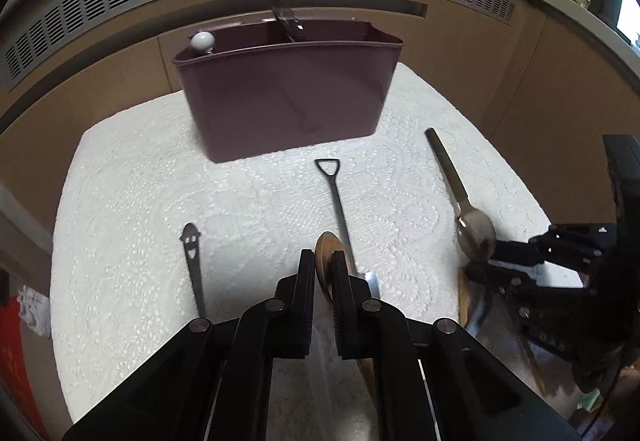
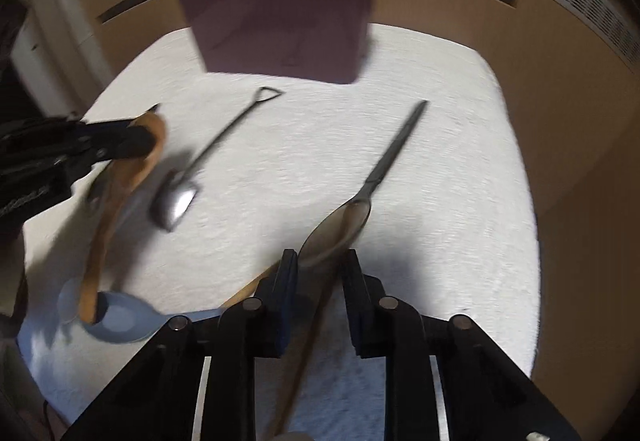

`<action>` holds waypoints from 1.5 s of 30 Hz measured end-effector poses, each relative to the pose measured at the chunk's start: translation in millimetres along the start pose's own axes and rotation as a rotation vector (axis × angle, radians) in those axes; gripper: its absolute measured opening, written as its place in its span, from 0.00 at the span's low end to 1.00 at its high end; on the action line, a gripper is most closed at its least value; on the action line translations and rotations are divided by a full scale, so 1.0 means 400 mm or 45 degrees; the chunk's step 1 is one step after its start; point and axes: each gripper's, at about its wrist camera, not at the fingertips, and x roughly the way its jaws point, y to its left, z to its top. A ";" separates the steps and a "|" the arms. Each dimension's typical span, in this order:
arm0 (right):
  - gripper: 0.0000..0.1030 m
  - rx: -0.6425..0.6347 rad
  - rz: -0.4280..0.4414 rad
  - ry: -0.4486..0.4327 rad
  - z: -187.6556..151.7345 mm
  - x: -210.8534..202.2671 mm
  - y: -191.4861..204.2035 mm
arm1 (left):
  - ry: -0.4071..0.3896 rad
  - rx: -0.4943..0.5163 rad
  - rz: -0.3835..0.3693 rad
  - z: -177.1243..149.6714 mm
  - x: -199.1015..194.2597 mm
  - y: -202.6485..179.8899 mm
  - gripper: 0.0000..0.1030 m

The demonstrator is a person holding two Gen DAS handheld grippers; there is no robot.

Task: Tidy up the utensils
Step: 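Set down the long spoon and grasp a wooden chopstick with the right tool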

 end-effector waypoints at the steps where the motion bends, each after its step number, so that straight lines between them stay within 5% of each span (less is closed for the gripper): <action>1: 0.24 -0.008 0.020 -0.001 -0.003 -0.005 0.005 | -0.004 -0.006 0.008 -0.003 -0.006 0.005 0.08; 10: 0.25 0.044 0.001 0.060 -0.029 -0.007 -0.014 | 0.003 -0.021 -0.039 -0.025 -0.020 0.029 0.09; 13: 0.07 -0.009 -0.093 0.050 -0.013 0.003 0.016 | 0.048 -0.026 -0.079 -0.035 -0.002 0.030 0.10; 16: 0.05 -0.001 -0.088 0.045 0.006 -0.011 0.012 | 0.097 -0.045 -0.086 -0.042 0.010 0.035 0.12; 17: 0.05 0.009 -0.093 0.021 0.014 -0.026 0.003 | 0.110 -0.056 -0.090 -0.044 0.005 0.038 0.14; 19: 0.05 0.035 -0.083 -0.023 0.025 -0.057 -0.017 | 0.144 -0.109 -0.097 -0.044 -0.001 0.050 0.35; 24: 0.05 0.073 -0.081 -0.089 0.032 -0.094 -0.047 | 0.236 -0.254 -0.104 -0.040 -0.010 0.045 0.50; 29: 0.05 0.101 -0.094 -0.111 0.010 -0.086 -0.050 | 0.284 -0.387 -0.027 -0.031 0.034 0.029 0.50; 33: 0.05 0.102 -0.094 -0.120 -0.007 -0.080 -0.047 | 0.237 -0.263 0.064 -0.020 0.067 -0.030 0.47; 36: 0.05 0.111 -0.077 -0.135 -0.010 -0.091 -0.047 | 0.162 -0.156 0.051 -0.035 0.054 -0.071 0.29; 45: 0.05 0.067 -0.040 -0.201 0.001 -0.136 -0.038 | 0.029 -0.117 0.048 -0.076 -0.043 -0.061 0.29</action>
